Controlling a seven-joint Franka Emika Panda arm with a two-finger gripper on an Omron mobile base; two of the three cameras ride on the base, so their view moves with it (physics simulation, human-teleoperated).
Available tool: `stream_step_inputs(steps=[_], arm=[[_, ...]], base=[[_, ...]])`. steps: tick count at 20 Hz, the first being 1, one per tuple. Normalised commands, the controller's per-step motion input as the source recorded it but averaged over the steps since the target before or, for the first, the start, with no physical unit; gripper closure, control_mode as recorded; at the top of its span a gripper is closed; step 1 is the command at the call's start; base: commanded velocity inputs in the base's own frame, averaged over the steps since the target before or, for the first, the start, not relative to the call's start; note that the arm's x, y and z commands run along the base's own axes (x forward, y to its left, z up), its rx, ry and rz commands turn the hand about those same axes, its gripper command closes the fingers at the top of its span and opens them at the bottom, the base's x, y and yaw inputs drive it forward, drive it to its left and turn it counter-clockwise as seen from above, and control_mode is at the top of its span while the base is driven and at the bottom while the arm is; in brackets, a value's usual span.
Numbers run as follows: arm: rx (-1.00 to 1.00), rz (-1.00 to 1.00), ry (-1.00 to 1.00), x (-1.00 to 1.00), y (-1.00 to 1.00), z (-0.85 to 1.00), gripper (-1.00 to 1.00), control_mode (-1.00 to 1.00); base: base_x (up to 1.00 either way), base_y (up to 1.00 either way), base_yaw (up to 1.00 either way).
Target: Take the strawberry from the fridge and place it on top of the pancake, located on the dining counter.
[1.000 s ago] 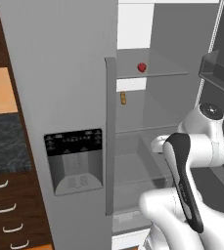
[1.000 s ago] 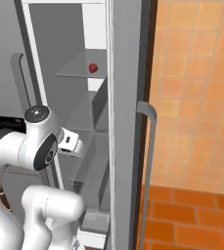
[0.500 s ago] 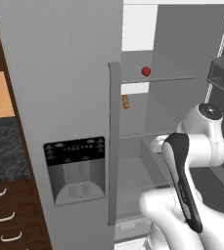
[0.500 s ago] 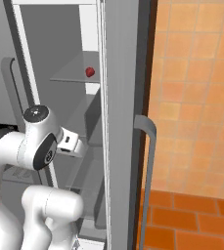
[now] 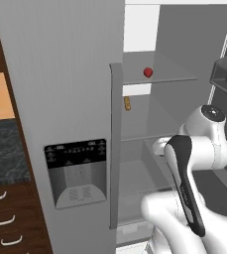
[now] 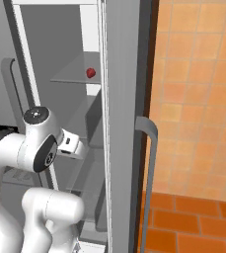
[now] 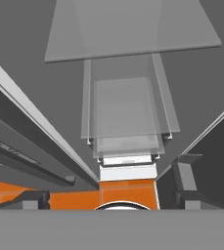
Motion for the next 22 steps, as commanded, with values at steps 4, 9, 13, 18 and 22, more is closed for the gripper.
stream_step_inputs(steps=[4,9,13,18,22], arm=[[-0.03,0.00,-0.33,0.00,0.00,0.44,-1.00,-1.00],[-0.15,0.00,-0.43,0.04,0.20,0.96,-1.00,-1.00],[0.01,-0.03,-0.40,0.03,0.00,1.00,-1.00,-1.00],[0.21,0.00,0.05,0.27,-0.11,0.93,-1.00,-1.00],[0.00,0.01,0.02,0.44,0.00,0.31,-1.00,-1.00]], base=[[0.00,0.00,0.00],[0.00,0.00,0.00],[0.00,0.00,0.00],[0.00,0.00,0.00],[0.00,0.00,0.00]])
